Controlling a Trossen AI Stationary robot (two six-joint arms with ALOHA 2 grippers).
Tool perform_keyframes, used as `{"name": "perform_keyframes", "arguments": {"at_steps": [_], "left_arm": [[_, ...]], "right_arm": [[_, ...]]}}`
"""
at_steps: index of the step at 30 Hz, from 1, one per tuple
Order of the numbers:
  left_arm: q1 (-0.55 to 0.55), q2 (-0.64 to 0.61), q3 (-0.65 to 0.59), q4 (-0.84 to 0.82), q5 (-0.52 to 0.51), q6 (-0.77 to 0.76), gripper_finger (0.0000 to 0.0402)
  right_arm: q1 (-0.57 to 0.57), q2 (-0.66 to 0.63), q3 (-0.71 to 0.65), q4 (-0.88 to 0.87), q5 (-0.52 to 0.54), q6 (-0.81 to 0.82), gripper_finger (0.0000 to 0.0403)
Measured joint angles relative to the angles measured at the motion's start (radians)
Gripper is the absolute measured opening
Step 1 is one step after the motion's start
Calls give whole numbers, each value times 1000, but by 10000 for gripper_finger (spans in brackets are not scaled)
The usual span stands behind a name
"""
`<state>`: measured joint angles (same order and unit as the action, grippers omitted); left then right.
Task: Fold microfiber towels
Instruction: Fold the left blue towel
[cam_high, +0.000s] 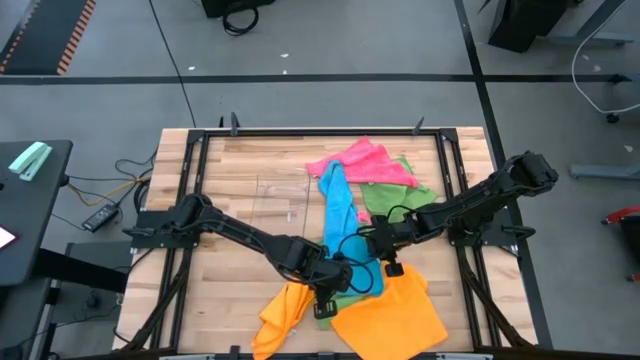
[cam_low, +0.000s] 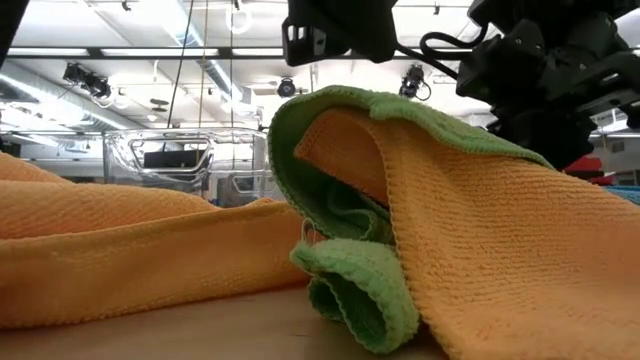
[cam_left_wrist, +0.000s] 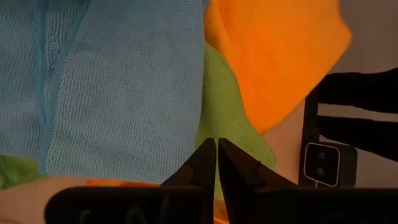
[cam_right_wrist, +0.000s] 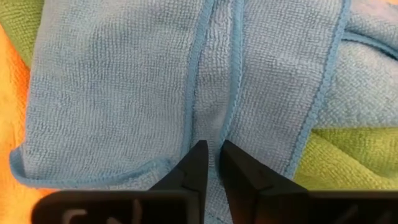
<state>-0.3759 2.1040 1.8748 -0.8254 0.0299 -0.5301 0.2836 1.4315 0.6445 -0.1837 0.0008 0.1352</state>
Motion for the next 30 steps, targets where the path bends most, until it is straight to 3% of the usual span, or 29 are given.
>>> {"name": "perform_keyframes", "arguments": {"at_steps": [11, 19, 25, 30], "left_arm": [[0, 0, 0, 2, 0, 3, 15], [2, 0, 0, 0, 1, 2, 34], [12, 0, 0, 5, 1, 18, 38], [20, 0, 0, 15, 0, 22, 32]], "right_arm": [[0, -27, 0, -16, -21, 80, 42], [0, -127, -1, -122, -22, 189, 42], [0, -154, -1, -134, -8, 164, 44], [-22, -102, -1, -101, -17, 111, 71]]}}
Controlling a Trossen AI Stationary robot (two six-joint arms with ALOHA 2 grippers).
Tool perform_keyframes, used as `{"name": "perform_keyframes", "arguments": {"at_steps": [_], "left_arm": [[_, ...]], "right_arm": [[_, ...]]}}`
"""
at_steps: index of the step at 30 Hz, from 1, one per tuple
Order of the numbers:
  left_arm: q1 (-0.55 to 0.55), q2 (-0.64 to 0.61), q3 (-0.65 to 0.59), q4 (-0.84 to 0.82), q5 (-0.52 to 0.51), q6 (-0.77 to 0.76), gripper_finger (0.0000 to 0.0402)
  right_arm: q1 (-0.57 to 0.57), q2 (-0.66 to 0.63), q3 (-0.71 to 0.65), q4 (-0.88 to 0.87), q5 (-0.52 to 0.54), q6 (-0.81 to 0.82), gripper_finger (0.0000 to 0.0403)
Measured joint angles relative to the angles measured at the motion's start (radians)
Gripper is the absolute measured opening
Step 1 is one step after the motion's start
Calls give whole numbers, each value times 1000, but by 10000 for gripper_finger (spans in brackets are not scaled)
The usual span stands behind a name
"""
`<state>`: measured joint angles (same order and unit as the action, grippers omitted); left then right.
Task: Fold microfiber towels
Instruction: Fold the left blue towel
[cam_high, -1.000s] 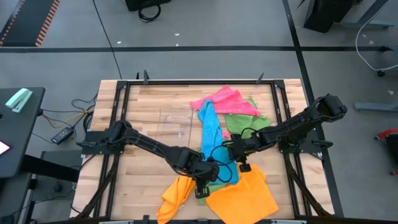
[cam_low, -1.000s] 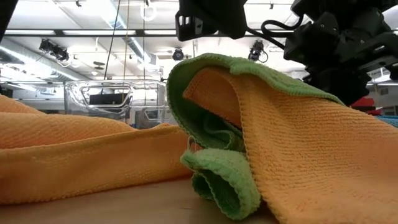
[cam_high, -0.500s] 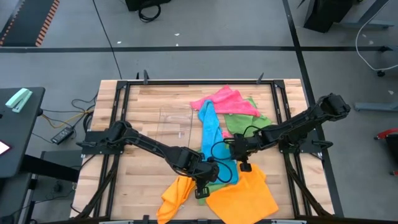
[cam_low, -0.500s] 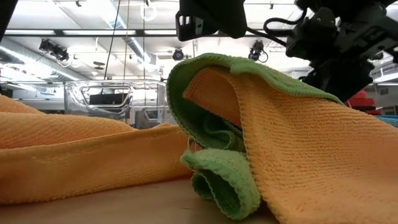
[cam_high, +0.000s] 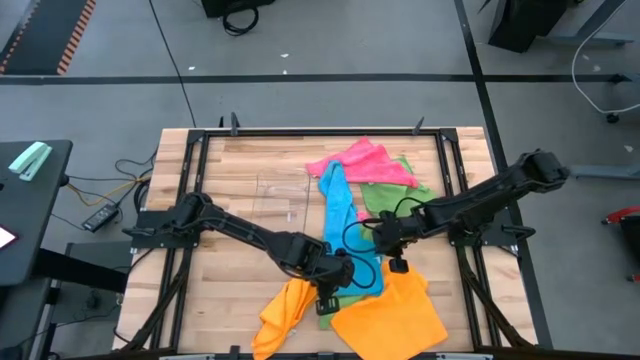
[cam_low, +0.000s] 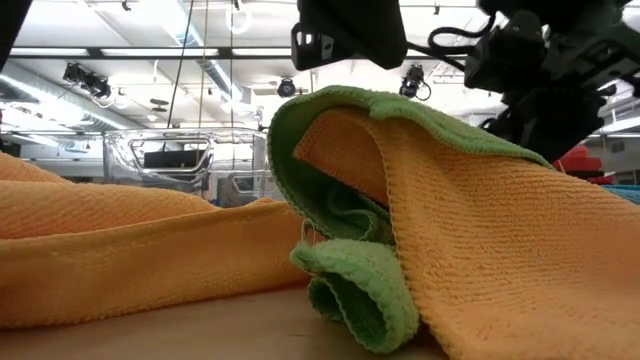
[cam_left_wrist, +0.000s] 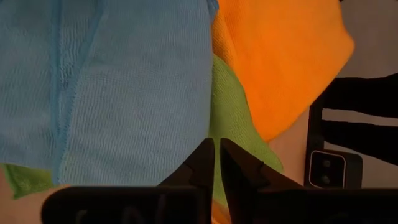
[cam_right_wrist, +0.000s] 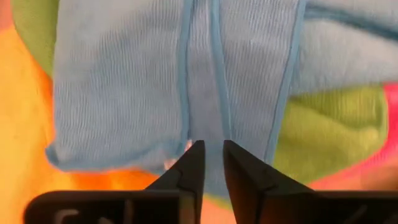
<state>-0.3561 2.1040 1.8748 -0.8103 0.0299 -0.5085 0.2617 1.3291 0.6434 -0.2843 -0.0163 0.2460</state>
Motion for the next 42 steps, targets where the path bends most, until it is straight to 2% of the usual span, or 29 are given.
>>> {"name": "perform_keyframes", "arguments": {"at_steps": [6, 11, 20, 27, 34, 42], "left_arm": [[0, 0, 0, 2, 0, 1, 29], [0, 0, 0, 2, 0, 12, 36], [7, 0, 0, 1, 0, 23, 32], [13, 0, 0, -5, 0, 32, 30], [17, 0, 0, -5, 0, 34, 38], [18, 0, 0, -19, 0, 31, 31]], "right_arm": [[-16, 13, 0, 90, -1, -66, 125], [-19, 35, 0, 74, 4, -118, 136], [-19, 86, 0, 77, -15, -145, 99], [-17, 84, 0, 75, -46, -122, 45], [-17, 84, 0, 71, -47, -86, 9], [-17, 24, 0, 14, -68, 46, 4]]}}
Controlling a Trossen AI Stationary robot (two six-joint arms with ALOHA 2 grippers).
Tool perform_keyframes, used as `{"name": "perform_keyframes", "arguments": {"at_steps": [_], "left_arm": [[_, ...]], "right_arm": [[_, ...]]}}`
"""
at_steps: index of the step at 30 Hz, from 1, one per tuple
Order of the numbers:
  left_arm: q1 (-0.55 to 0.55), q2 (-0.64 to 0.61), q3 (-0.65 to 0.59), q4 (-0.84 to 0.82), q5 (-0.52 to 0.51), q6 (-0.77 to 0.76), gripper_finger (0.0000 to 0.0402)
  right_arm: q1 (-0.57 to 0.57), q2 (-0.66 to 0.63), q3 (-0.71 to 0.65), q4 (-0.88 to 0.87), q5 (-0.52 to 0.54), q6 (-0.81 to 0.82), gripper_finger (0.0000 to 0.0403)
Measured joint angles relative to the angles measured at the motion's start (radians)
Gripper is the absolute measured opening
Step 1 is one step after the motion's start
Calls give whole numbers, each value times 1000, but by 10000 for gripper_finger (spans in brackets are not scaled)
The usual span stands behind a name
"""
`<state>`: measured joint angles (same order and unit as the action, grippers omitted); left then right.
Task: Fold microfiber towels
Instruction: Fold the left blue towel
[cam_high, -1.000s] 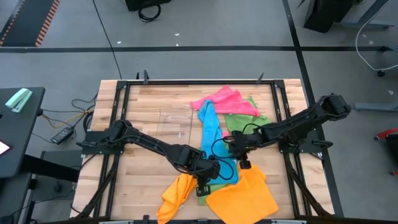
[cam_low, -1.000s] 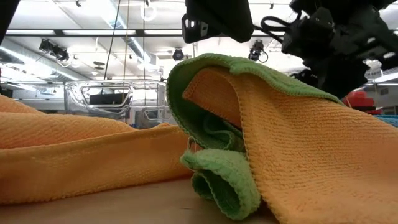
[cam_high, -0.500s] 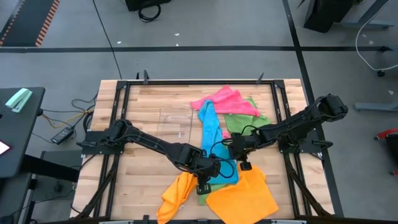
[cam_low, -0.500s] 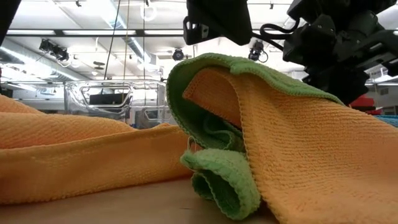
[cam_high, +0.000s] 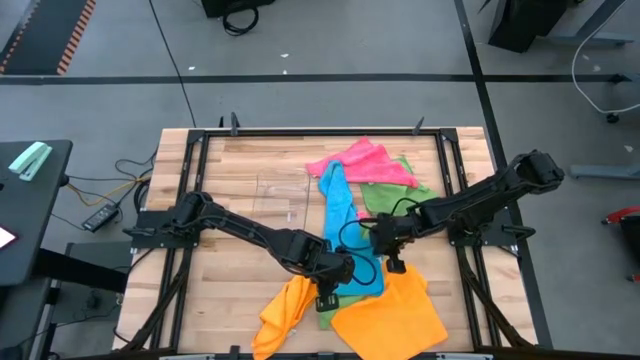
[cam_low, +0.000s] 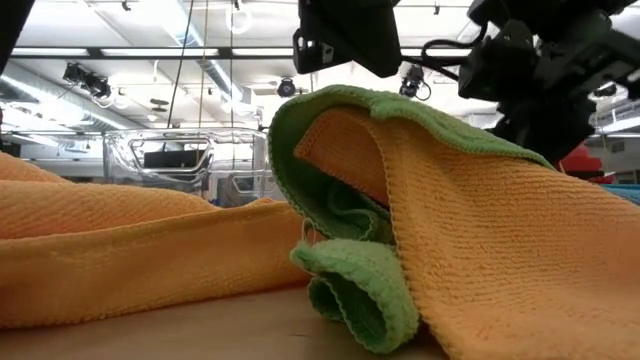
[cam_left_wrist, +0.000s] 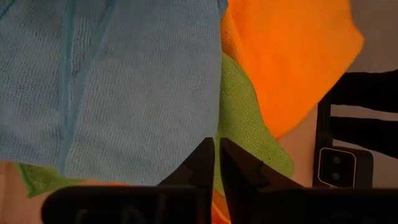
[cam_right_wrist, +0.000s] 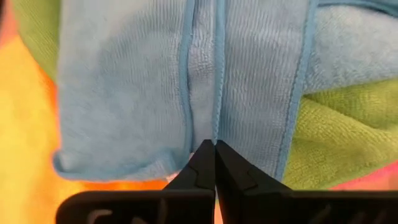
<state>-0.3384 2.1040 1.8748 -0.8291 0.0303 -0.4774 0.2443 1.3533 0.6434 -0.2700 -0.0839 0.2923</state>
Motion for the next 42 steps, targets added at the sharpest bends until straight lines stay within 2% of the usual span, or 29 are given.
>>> {"name": "perform_keyframes", "arguments": {"at_steps": [14, 21, 27, 34, 37, 39, 42], "left_arm": [[10, 0, 0, -1, 0, 18, 34], [17, 0, 0, -6, 2, 19, 25], [22, 0, 0, -15, 2, 18, 34], [23, 0, 0, -47, 10, -23, 46], [23, 0, 1, -114, 26, -47, 52], [23, 0, 1, -198, 11, -7, 57], [19, 0, 1, -355, -108, 45, 64]], "right_arm": [[-26, -95, 0, -157, 19, 175, 2], [-65, -89, 0, -151, 23, 150, 2], [-92, -74, 0, -142, 24, 131, 2], [-91, -40, 0, -124, -7, 108, 46], [-91, -39, 0, -125, -11, 108, 66], [-97, -43, 0, -132, -27, 108, 78], [-114, -52, 0, -133, -61, 126, 92]]}}
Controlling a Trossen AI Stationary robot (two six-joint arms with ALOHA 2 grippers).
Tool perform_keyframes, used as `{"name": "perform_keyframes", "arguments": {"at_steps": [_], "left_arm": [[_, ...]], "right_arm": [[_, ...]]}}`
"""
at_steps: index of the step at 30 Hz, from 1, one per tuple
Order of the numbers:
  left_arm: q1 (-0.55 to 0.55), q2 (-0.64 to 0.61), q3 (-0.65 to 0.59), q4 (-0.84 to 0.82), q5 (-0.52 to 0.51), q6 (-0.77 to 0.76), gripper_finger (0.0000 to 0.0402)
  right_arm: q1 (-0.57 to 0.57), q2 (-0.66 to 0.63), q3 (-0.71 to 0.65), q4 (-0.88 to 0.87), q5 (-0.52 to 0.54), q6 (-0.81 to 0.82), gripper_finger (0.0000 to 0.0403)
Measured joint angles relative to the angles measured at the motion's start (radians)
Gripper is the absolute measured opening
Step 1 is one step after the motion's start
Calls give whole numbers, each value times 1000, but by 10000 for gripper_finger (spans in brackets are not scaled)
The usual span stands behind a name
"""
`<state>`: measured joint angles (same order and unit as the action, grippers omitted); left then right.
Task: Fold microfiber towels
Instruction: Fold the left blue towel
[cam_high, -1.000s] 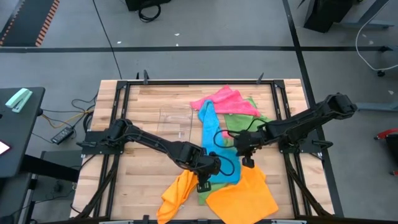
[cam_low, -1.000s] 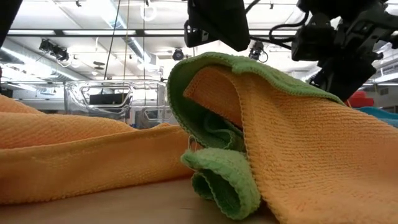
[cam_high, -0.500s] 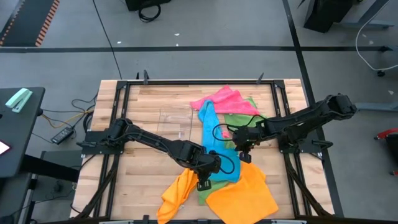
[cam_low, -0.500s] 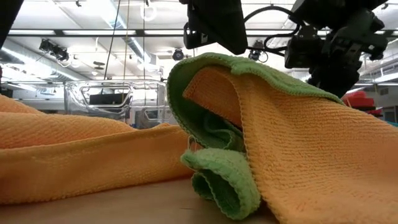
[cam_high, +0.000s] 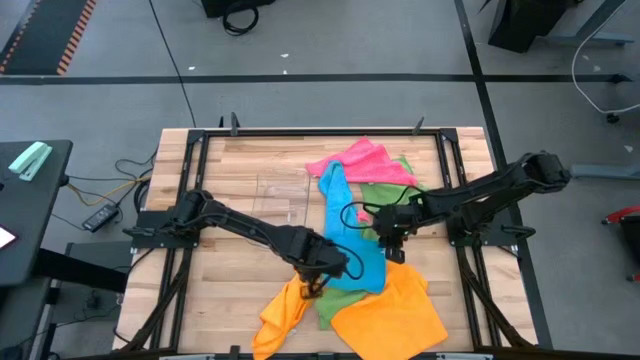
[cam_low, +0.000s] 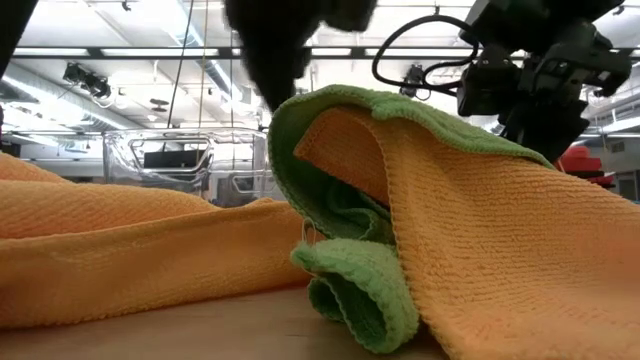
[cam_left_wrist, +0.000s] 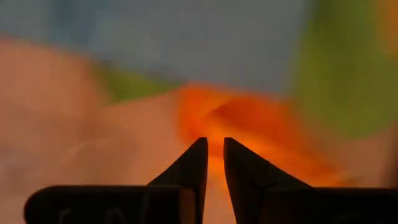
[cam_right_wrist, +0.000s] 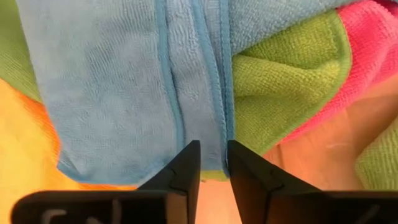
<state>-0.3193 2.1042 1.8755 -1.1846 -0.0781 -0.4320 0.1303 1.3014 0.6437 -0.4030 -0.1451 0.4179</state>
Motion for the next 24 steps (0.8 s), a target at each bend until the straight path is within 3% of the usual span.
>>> {"name": "perform_keyframes", "arguments": {"at_steps": [5, 9, 11, 15, 21, 24], "left_arm": [[-1, -7, 0, 20, -186, 182, 75], [5, -7, -23, 150, -196, 359, 93], [20, -3, -48, 184, -144, 402, 103], [86, -3, -93, 227, 74, 426, 120], [176, -3, -118, 234, 205, 426, 132], [205, -3, -118, 227, 199, 499, 140]], "right_arm": [[-26, -34, 0, 1, -14, -2, 107], [-52, -44, 0, -3, -64, -22, 117], [-61, -44, 0, -3, -80, -28, 121], [-63, -44, 0, -2, -89, -34, 124], [-63, -44, 0, 13, -89, -62, 123], [-63, -44, 0, 19, -88, -73, 123]]}}
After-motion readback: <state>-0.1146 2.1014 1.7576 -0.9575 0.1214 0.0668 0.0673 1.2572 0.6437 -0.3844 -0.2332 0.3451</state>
